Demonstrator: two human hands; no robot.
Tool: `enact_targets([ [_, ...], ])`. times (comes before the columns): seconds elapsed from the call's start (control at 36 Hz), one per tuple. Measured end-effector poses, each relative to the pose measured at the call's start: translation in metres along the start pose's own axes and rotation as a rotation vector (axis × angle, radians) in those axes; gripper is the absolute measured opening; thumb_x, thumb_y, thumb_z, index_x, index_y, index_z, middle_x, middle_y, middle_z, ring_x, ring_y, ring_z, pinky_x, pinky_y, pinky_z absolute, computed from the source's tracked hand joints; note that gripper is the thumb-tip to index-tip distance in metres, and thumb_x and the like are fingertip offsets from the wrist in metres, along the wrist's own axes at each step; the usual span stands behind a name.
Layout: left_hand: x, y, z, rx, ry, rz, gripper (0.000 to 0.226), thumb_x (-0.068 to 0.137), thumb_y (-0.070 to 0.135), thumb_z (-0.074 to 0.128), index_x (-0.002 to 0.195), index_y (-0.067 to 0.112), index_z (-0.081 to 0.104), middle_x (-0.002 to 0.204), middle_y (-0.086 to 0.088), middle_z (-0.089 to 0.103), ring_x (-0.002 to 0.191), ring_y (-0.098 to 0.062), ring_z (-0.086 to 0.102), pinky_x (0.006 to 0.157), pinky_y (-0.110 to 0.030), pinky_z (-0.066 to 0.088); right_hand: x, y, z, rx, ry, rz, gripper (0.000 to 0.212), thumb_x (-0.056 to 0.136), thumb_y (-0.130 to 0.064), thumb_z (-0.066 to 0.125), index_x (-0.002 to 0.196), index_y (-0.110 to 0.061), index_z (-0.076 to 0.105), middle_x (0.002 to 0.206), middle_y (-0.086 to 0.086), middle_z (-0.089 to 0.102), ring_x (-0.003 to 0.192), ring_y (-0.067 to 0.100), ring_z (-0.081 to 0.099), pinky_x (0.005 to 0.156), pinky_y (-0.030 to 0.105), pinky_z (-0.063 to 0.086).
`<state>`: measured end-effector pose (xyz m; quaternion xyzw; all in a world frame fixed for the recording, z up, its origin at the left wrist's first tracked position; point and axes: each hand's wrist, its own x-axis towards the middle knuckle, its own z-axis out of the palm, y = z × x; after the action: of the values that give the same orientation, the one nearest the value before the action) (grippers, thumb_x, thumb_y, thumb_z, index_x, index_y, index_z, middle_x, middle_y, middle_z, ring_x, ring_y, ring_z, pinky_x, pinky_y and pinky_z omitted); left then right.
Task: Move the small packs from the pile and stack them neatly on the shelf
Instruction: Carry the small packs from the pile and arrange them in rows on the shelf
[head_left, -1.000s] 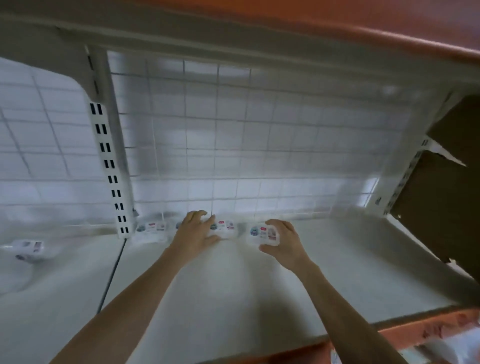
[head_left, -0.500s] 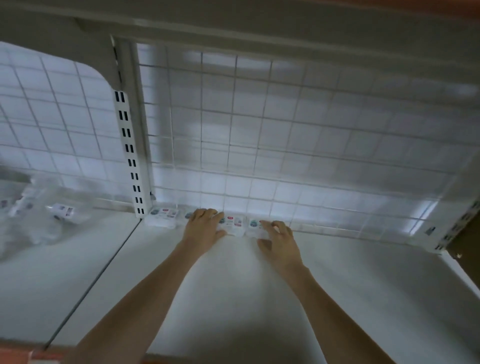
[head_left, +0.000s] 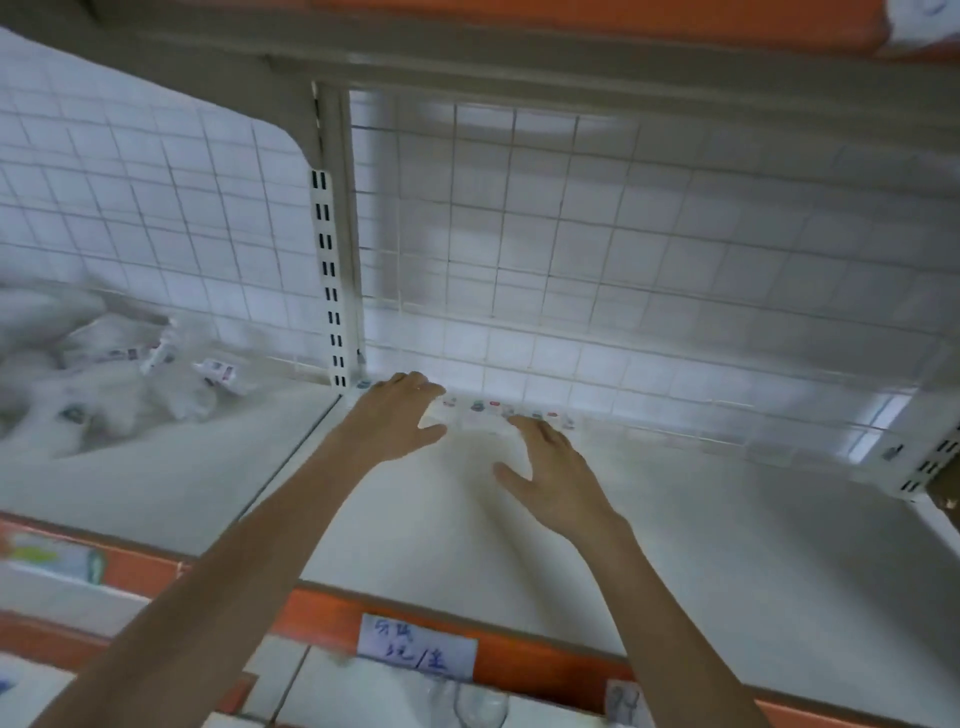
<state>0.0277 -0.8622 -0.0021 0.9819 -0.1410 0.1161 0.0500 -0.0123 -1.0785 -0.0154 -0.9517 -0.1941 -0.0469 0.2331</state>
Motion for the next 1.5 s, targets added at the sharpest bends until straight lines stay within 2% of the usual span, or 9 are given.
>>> enact_targets([
  [0.14,-0.092,-0.037,-0.028,-0.063,0.172,-0.078,0.046,0.088,0.044,0.052,0.127,0.02,0.051,0.124,0.001,0.056,0.115,-0.016,0.052,0.092,-0.03,0.04,-0.031,-0.065,0.023,0.022,0.043,-0.194,0.046,0.094,-0.037,0.047,0.137,-0.023,0.039,0.14,-0.004,0.043,0.126,0.015,0.04,0.102,0.031,0.035],
  [0.31,-0.225,-0.084,-0.046,0.042,0.293,-0.197,0.046,0.077,0.045,0.04,0.096,0.013,0.068,0.08,0.0,0.067,0.068,-0.02,0.066,0.058,-0.03,0.052,-0.068,-0.157,0.077,0.129,0.036,-0.36,0.044,0.086,-0.042,0.044,0.124,-0.02,0.054,0.12,-0.003,0.06,0.108,0.018,0.055,0.091,0.032,0.044],
  [0.44,-0.336,-0.112,-0.039,0.164,0.201,-0.376,0.041,0.077,0.041,0.045,0.094,0.014,0.069,0.08,0.0,0.067,0.067,-0.022,0.066,0.059,-0.031,0.053,-0.097,-0.221,0.132,0.067,-0.081,-0.481,0.049,0.084,-0.047,0.035,0.124,-0.024,0.051,0.124,-0.007,0.056,0.114,0.017,0.051,0.092,0.035,0.044],
  [0.56,-0.413,-0.12,-0.035,0.127,0.15,-0.506,0.034,0.065,0.025,0.08,0.093,0.01,0.068,0.082,-0.006,0.068,0.068,-0.025,0.067,0.057,-0.032,0.054,-0.123,-0.264,0.17,0.018,-0.192,-0.529,0.061,0.082,-0.05,0.024,0.132,-0.024,0.046,0.132,-0.005,0.051,0.121,0.018,0.046,0.097,0.032,0.038],
  [0.69,-0.492,-0.128,-0.03,0.132,0.102,-0.643,0.039,0.076,0.044,0.043,0.091,0.017,0.068,0.08,-0.001,0.066,0.07,-0.022,0.066,0.059,-0.032,0.051,-0.158,-0.309,0.202,0.059,-0.307,-0.543,0.053,0.085,-0.044,0.038,0.134,-0.023,0.044,0.134,-0.006,0.048,0.122,0.014,0.043,0.098,0.025,0.033],
  [0.81,-0.538,-0.134,-0.028,0.116,0.108,-0.743,0.042,0.077,0.045,0.041,0.092,0.018,0.069,0.085,-0.001,0.068,0.073,-0.022,0.067,0.061,-0.032,0.053,-0.175,-0.34,0.221,0.087,-0.377,-0.572,0.045,0.092,-0.038,0.048,0.135,-0.025,0.042,0.135,-0.007,0.047,0.122,0.013,0.042,0.099,0.024,0.033],
  [1.17,-0.595,-0.206,-0.04,0.168,0.222,-0.977,0.032,0.076,0.041,0.048,0.092,0.021,0.067,0.086,0.002,0.066,0.076,-0.019,0.066,0.061,-0.029,0.051,-0.139,-0.429,0.276,0.157,-0.487,-0.603,0.045,0.09,-0.039,0.054,0.133,-0.028,0.043,0.133,-0.009,0.049,0.119,0.009,0.045,0.094,0.021,0.041],
  [1.31,-0.584,-0.265,-0.046,0.204,0.212,-1.005,0.034,0.075,0.042,0.043,0.087,0.022,0.067,0.079,0.004,0.063,0.073,-0.02,0.064,0.059,-0.026,0.049,-0.091,-0.472,0.3,0.167,-0.476,-0.669,0.046,0.09,-0.042,0.052,0.134,-0.03,0.041,0.134,-0.011,0.047,0.119,0.008,0.045,0.091,0.016,0.037],
  [1.5,-0.536,-0.373,-0.069,0.235,0.187,-0.97,0.024,0.073,0.036,0.062,0.092,0.023,0.067,0.083,0.004,0.065,0.075,-0.016,0.066,0.058,-0.029,0.052,0.001,-0.538,0.322,0.256,-0.411,-0.733,0.046,0.092,-0.041,0.05,0.136,-0.033,0.038,0.133,-0.014,0.046,0.117,0.002,0.044,0.085,0.009,0.033],
])
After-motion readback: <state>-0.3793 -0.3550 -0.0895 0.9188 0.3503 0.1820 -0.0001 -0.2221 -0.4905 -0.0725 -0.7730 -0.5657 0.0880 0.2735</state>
